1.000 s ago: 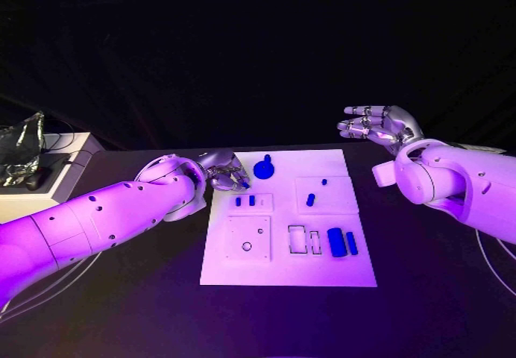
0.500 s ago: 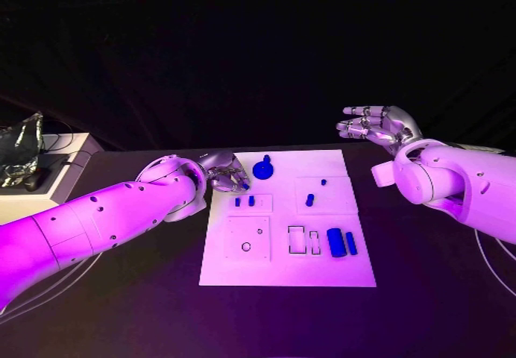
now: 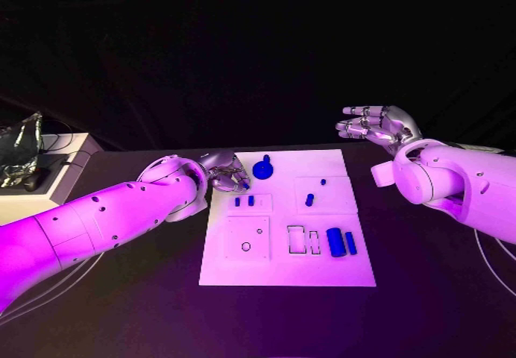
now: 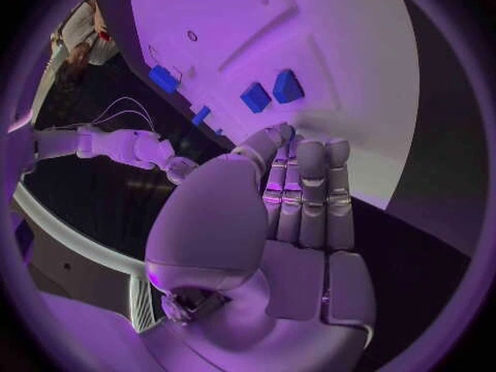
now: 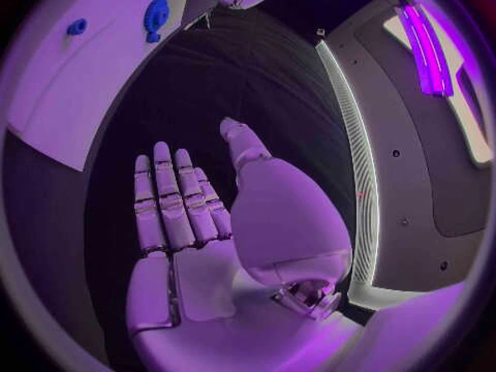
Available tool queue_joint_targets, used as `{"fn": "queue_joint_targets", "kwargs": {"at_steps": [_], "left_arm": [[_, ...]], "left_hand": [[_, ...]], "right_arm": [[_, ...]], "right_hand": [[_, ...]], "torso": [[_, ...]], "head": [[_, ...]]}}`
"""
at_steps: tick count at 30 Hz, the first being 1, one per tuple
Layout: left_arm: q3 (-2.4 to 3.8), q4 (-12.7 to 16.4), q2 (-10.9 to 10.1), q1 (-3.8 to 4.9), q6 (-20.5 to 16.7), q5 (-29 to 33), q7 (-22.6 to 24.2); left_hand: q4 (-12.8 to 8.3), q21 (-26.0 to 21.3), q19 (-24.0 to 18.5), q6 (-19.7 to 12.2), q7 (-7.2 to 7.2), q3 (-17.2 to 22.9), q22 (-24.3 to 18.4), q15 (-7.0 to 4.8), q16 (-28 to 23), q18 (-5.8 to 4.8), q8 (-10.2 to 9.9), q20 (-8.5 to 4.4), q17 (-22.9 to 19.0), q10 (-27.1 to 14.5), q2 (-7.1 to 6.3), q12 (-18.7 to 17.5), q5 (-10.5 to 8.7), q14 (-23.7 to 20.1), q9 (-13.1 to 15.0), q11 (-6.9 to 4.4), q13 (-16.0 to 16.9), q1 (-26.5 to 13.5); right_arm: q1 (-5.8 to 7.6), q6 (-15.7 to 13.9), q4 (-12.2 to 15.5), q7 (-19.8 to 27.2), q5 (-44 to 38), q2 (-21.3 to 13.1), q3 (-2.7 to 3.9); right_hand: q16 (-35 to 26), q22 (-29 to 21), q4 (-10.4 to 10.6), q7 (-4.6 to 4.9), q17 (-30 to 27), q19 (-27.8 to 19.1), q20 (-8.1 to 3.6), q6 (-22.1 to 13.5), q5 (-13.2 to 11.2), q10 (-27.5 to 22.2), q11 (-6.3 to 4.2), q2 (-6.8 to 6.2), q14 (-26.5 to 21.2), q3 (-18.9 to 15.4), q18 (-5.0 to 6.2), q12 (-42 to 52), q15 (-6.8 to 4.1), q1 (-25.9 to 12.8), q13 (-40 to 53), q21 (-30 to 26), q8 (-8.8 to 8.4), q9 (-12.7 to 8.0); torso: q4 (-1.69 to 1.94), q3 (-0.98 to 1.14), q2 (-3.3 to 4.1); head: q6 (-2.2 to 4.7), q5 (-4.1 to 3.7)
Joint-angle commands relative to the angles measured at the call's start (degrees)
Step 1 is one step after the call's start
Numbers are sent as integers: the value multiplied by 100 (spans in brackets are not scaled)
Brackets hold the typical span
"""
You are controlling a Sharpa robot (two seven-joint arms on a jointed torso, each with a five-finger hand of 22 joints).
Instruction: Assemble the parts on the task board
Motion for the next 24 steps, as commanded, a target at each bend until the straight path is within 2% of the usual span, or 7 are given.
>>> {"fn": "queue_joint_targets", "kwargs": {"at_steps": [1,15,24], "left_arm": [[-12,-12,39,-13,-6,0,-65],[-19,-33,99,-13,-43,-36,-146],[-20,-37,94,-13,86,-49,-291]], "left_hand": [[24,-7,5,16,31,12,82,-8,-22,65,27,30,8,-8,-7,-17,-8,33,3,3,7,-14],[37,-6,10,12,33,10,78,-8,-30,80,27,43,18,-10,13,-17,-11,38,2,3,8,-9],[53,-16,-12,-51,55,28,76,11,-47,105,30,74,29,-62,21,-19,-10,2,-1,27,7,-10]], "right_arm": [[-1,91,12,80,-42,-1,2],[-1,104,0,79,-42,11,2],[-1,109,-6,79,-42,11,2]], "right_hand": [[-23,-6,-25,334,-6,-14,-9,42,35,45,11,37,27,2,-26,-21,3,-38,1,-15,-21,2],[-23,-6,-16,335,-7,-16,-8,41,34,47,12,37,25,-3,-27,-22,3,-42,0,-15,-22,2],[-23,-6,-16,335,-7,-16,-8,41,34,47,12,37,25,-3,-27,-22,3,-42,0,-15,-22,2]], "torso": [[-2,3,-2],[2,4,0],[-1,2,1]], "head": [[5,3],[10,-6],[1,-7]]}}
